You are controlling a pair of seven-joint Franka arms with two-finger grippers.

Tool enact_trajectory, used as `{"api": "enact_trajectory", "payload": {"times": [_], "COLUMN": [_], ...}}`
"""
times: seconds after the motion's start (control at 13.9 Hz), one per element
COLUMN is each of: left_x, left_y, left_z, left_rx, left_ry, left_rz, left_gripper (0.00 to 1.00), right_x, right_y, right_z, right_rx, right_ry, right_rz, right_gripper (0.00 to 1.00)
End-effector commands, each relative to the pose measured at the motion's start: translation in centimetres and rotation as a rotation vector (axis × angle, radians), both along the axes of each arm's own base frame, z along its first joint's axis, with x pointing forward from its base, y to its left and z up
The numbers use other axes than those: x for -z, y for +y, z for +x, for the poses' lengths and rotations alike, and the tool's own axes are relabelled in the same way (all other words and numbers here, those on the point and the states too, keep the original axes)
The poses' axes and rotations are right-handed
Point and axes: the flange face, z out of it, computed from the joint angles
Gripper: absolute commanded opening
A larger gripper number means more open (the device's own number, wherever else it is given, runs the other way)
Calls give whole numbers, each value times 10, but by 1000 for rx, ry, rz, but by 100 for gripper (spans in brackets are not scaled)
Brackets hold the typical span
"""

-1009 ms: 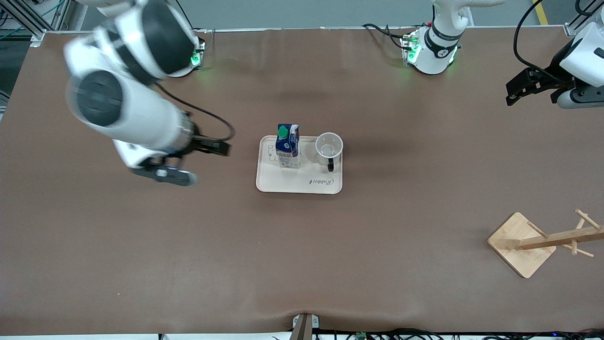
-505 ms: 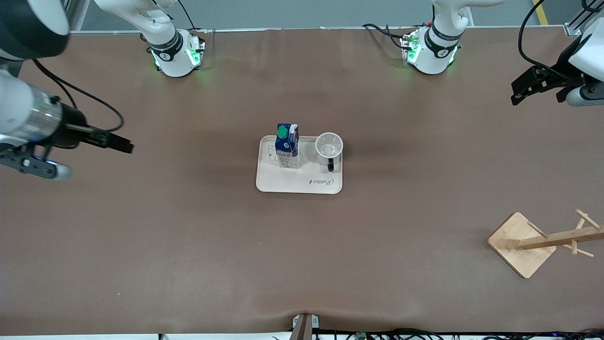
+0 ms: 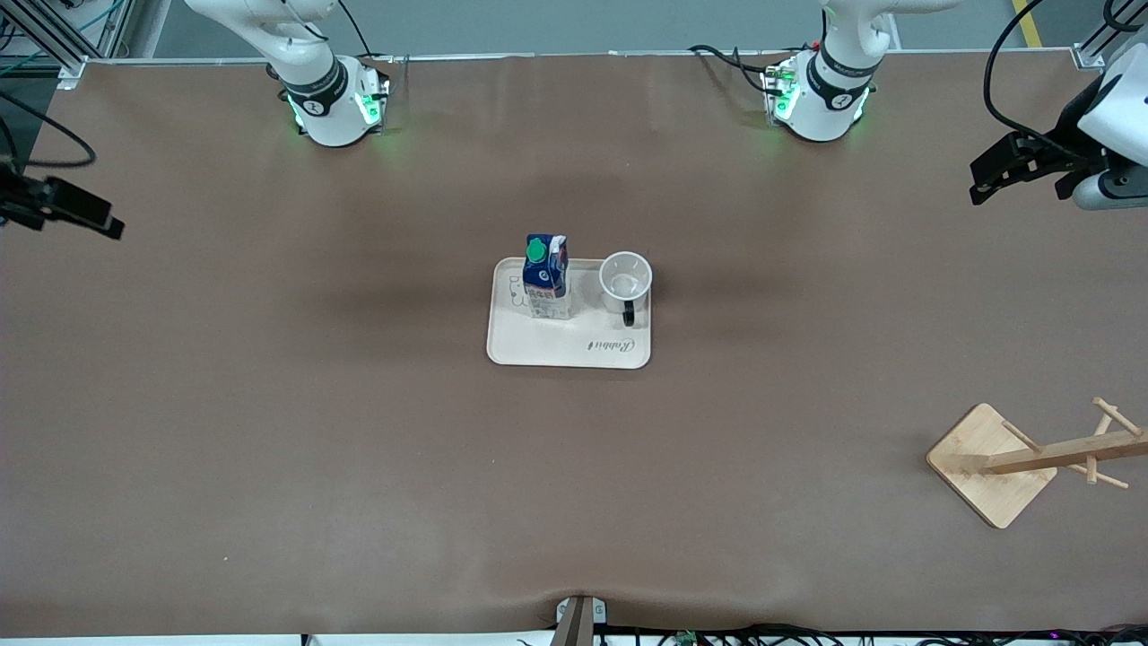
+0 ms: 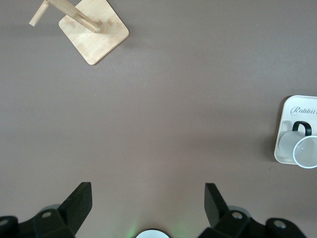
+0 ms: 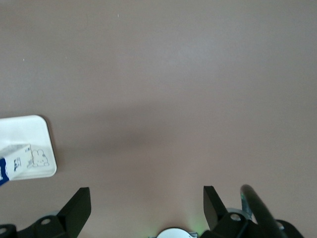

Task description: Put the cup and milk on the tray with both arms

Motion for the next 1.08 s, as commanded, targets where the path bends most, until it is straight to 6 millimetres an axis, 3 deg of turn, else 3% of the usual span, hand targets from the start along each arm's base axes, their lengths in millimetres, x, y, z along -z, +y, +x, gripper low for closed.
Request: {"api": "enact_trajectory", "payload": {"times": [0.0, 0.29, 0.5, 0.65, 0.79, 1.01], "left_x": [-5, -13, -7, -9, -8, -9], "left_y": [-3, -3, -2, 0, -2, -1], "left_z": [4, 9, 14, 13, 14, 14], "left_rx": [5, 7, 0, 0, 5, 2], "left_ry": [-1, -19, -10, -13, -11, -14], "left_rz": [-12, -16, -13, -16, -14, -16], "left_gripper": [100, 100, 100, 100, 100, 100], "right_x": [9, 4, -3, -5, -4, -3], "right_y": [10, 25, 35, 30, 6, 5], "right_z": [-27, -25, -24, -20, -21, -22], "right_rx": [-27, -58, -80, -70, -28, -26], "right_ry": [17, 2, -19, -54, -48, -39], "right_rz": [-12, -42, -121, -102, -16, -15], "right_gripper": [100, 100, 100, 100, 100, 100]}}
